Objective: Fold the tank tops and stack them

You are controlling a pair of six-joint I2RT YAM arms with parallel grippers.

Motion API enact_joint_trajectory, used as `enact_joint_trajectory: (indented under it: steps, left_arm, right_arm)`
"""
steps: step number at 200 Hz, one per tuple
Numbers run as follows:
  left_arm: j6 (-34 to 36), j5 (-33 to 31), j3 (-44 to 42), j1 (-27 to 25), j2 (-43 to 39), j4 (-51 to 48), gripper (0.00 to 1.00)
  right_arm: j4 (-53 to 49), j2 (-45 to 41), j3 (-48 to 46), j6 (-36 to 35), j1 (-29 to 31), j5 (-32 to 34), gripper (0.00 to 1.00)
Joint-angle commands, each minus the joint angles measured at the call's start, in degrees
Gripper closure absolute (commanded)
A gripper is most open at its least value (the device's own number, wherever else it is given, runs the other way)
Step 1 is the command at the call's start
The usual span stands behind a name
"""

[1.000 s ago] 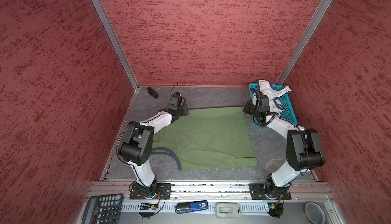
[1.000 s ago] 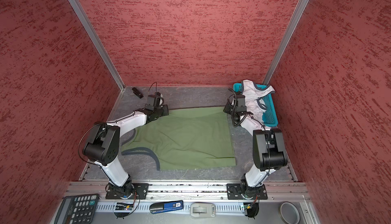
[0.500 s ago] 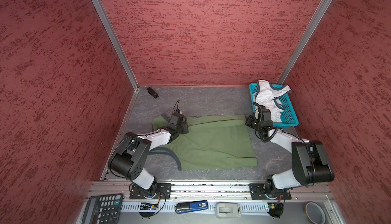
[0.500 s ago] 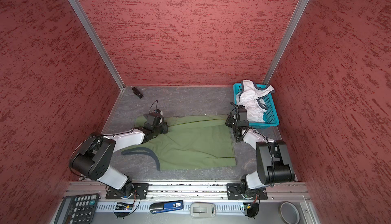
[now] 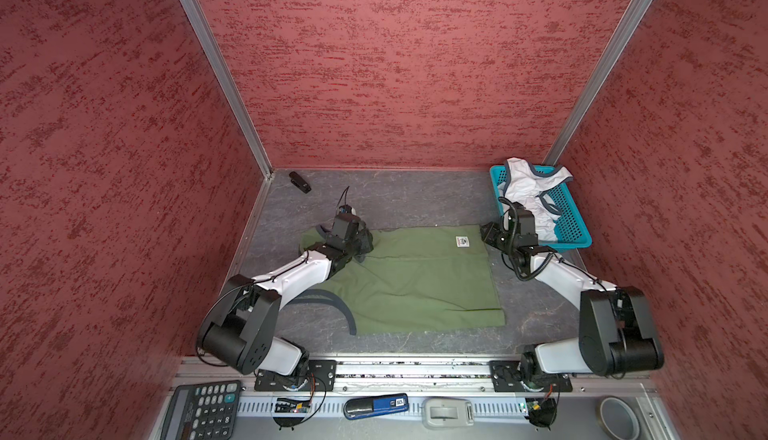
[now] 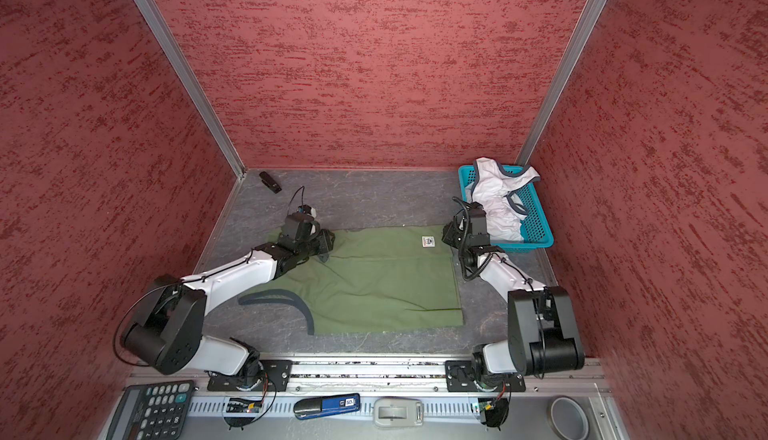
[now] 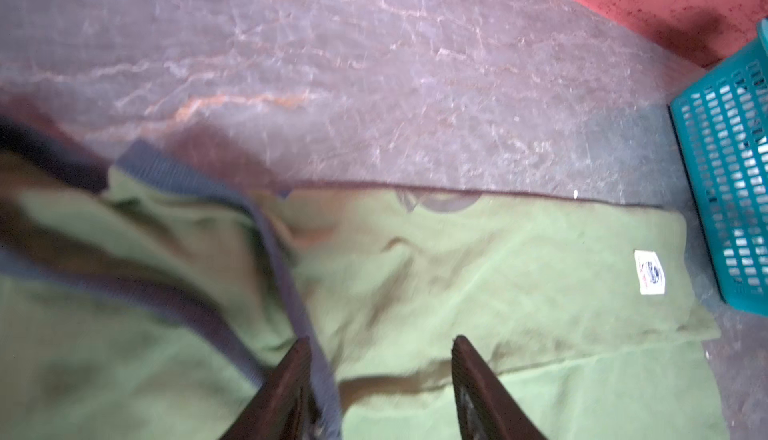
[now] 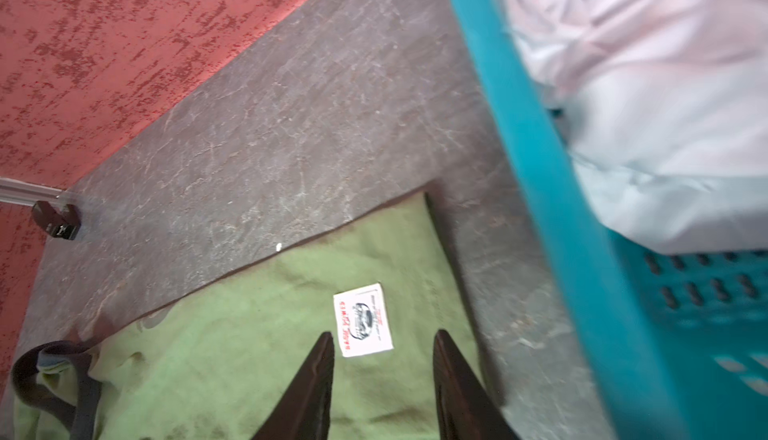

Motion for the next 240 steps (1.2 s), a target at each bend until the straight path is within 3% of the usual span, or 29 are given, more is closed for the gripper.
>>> enact_joint_trajectory:
  steps: [1,38,57,68,78,106,130,147,171,205,240]
  left_arm:
    - [-0.59,-0.45,2.92,-0.56,4.4,-6.0,0.44]
    - [-1.66,1.87,4.22,-1.49,8.39,-7.74,0.47]
    - [-2.78,1.65,3.25,-1.0,8.19,-8.6,0.56]
    - [-3.34,0.47,3.41,0.15,6.89,-9.67,0.56]
    - [-4.3,-1.61,4.88,1.93,5.89,-12.31,0.49]
    - [-8.46,-5.99,13.06,9.91,6.26,-22.51,0.39]
    - [-7.93,-10.37,24.0,14.86,12.39,-31.07,0.38]
    - [-6.09,-16.38,32.58,16.24,18.02,-38.0,0.38]
    - [-3.64,-17.59,40.64,18.46,24.31,-43.71,0.38]
    - [-0.08,-17.7,45.34,18.4,29.09,-48.83,0.39]
    - [1.74,-17.46,46.7,18.92,32.68,-50.94,0.47]
  right_arm:
    - [-1.8,4.4,2.31,0.85,2.81,-1.96,0.58]
    - [-2.82,10.3,3.63,1.48,5.62,-3.74,0.56]
    - [-4.47,12.51,3.78,1.64,5.76,-3.7,0.55]
    - [-5.89,13.47,3.84,1.14,5.67,-2.39,0.55]
    - [-7.09,14.22,3.92,0.7,5.59,-0.35,0.55]
    - [-7.56,15.61,3.61,0.02,5.51,0.87,0.54]
    - [-6.65,15.71,3.3,0.24,5.51,0.25,0.54]
    - [-6.48,15.62,3.43,0.21,5.58,0.25,0.54]
    - [-6.99,15.53,3.42,-0.26,5.52,1.28,0.53]
    - [-6.66,15.78,3.04,-0.36,5.53,1.83,0.53]
    - [-6.17,17.13,3.7,-0.23,5.54,1.21,0.53]
